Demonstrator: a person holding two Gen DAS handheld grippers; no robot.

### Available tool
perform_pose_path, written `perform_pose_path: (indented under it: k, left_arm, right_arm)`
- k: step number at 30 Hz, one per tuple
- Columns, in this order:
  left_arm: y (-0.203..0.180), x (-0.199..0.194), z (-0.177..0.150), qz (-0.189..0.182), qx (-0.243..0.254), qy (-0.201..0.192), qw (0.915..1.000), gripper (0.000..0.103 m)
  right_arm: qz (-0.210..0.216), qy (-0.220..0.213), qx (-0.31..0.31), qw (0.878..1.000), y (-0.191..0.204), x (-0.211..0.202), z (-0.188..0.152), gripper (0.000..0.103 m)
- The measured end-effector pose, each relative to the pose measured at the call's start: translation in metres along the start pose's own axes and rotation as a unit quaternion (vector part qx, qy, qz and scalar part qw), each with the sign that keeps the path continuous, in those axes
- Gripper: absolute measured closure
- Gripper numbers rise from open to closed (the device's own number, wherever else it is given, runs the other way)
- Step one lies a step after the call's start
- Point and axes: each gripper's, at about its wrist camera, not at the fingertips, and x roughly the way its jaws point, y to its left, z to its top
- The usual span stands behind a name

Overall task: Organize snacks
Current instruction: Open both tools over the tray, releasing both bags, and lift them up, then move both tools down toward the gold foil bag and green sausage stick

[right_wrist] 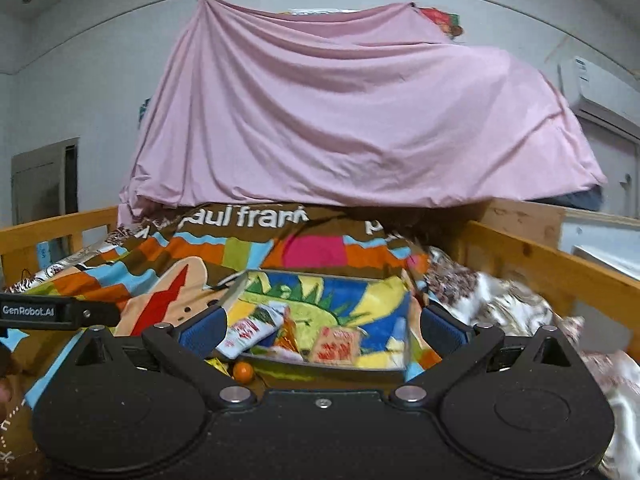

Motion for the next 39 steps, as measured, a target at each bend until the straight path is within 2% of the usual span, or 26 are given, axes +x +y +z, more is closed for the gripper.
perform_pose_path:
  k: [7,14,22,25,29,35,39]
  left_arm:
    - [-0.001,-0.023,-0.021,0.004,0.002,0.023,0.9997,0.0]
    - [-0.008,-0.033,-0.031,0.021,0.03,0.035,0.9987,0.0]
    - [-0.01,-0.038,-0.03,0.057,0.046,0.051,0.996,0.0]
    - [-0.013,-0.037,-0.031,0.072,0.063,0.062,0.9934,0.0]
    - [-0.016,-0.031,-0.032,0.085,0.078,0.09,0.9892,0.0]
    - [-0.017,-0.016,-0.021,0.082,0.094,0.123,0.9845,0.0]
    - [-0.012,0.004,-0.022,0.057,0.104,0.152,0.9812,0.0]
  right_arm:
    - [-0.029,-0.008,-0.012,0.999,0.003,-0.018,-0.009,0.0]
    - [-0.027,0.029,0.009,0.999,0.002,-0.01,-0.011,0.0]
    - [-0.034,0.051,-0.003,0.998,-0.001,-0.008,-0.015,0.0]
    - [-0.04,0.064,-0.002,0.997,-0.004,-0.007,-0.015,0.0]
    - [-0.026,0.073,0.031,0.996,-0.012,-0.004,-0.011,0.0]
    - [-0.016,0.123,0.071,0.99,-0.015,0.024,-0.021,0.0]
    - [-0.002,0.172,0.074,0.982,-0.014,0.047,-0.032,0.0]
